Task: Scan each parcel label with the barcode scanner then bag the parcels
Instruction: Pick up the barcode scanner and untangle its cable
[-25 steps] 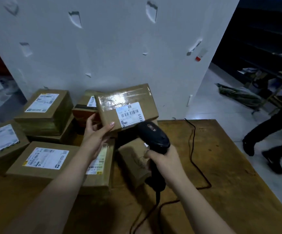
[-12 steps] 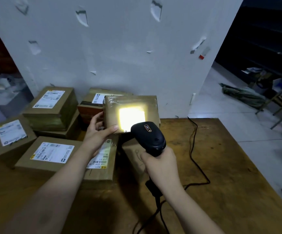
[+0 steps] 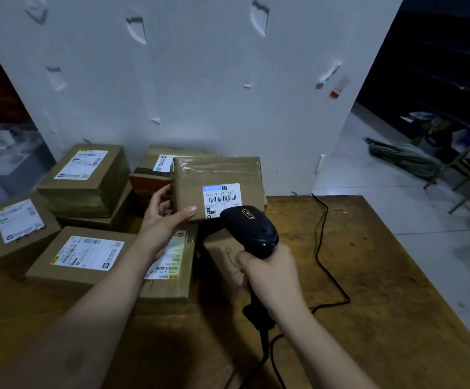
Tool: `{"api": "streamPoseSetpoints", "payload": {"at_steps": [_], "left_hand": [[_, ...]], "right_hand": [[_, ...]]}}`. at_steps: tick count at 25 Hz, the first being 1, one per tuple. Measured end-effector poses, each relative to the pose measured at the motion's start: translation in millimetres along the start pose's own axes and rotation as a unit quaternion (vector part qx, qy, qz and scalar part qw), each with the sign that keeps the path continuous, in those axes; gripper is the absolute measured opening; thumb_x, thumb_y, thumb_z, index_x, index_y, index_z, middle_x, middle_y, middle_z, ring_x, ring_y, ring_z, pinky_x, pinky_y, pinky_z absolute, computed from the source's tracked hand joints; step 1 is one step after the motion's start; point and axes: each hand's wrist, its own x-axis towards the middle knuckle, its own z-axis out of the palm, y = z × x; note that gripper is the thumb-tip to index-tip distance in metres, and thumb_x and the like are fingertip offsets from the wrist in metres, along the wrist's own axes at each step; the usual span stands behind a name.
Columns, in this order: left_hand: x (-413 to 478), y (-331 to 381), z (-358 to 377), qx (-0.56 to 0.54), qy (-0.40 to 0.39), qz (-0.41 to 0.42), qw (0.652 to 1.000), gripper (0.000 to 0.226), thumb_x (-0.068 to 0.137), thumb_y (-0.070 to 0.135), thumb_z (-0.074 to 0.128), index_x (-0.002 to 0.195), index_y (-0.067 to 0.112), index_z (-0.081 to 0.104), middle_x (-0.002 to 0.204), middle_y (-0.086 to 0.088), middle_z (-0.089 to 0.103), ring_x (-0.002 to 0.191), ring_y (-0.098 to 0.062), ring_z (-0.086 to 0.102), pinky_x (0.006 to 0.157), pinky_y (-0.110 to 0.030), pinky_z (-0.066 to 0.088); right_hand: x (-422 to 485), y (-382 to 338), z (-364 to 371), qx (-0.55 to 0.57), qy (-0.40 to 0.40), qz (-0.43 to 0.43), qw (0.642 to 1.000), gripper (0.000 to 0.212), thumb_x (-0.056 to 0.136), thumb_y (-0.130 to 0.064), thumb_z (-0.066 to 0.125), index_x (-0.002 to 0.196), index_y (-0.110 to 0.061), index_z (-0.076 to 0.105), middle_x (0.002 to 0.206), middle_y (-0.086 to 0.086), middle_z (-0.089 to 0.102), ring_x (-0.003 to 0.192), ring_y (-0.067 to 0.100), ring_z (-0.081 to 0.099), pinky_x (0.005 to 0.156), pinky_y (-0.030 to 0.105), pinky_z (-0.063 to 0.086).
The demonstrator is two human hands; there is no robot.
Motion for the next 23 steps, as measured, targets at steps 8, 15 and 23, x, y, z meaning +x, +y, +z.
{"api": "streamPoseSetpoints", "payload": {"at_steps": [8,15,23], "left_hand": [[-4.8,-0.3,-4.6,0.009,-0.018,-0.014,1.0,0.101,0.051,0.026,0.09,0.137,0.037,0.039,0.136,-0.007,0.047,0.117,-0.025,0.054,0.083,-0.039,0.055],[-5.3,0.8,-2.4,0.01,-0.015,-0.021,1.0,0.109,0.036,0.043,0.093,0.132,0.042,0.042,0.136,-0.007,0.047,0.118,-0.025,0.054,0.084,-0.041,0.055],[-10.0,-0.6,0.3,0.0,0.009,-0.011,1.0,0.084,0.069,0.01,0.078,0.139,0.031,0.038,0.133,-0.009,0.047,0.117,-0.024,0.053,0.076,-0.03,0.053]], "right_hand": [[-3.9,0.3,-3.7,0.0,-0.022,0.002,1.0,0.016,0.077,-0.002,0.059,0.067,-0.012,0.052,0.052,-0.002,0.047,0.049,0.014,0.049,0.044,0.022,0.04],[-5.0,-0.7,-5.6,-0.013,-0.03,0.002,0.999,0.013,0.078,-0.006,0.06,0.068,-0.012,0.054,0.051,-0.003,0.049,0.047,0.013,0.051,0.046,0.025,0.043],[-2.9,3.4,-3.5,-0.008,-0.008,0.0,1.0,0.016,0.074,-0.006,0.061,0.065,-0.016,0.052,0.048,-0.005,0.048,0.046,0.016,0.05,0.046,0.027,0.043]]}}
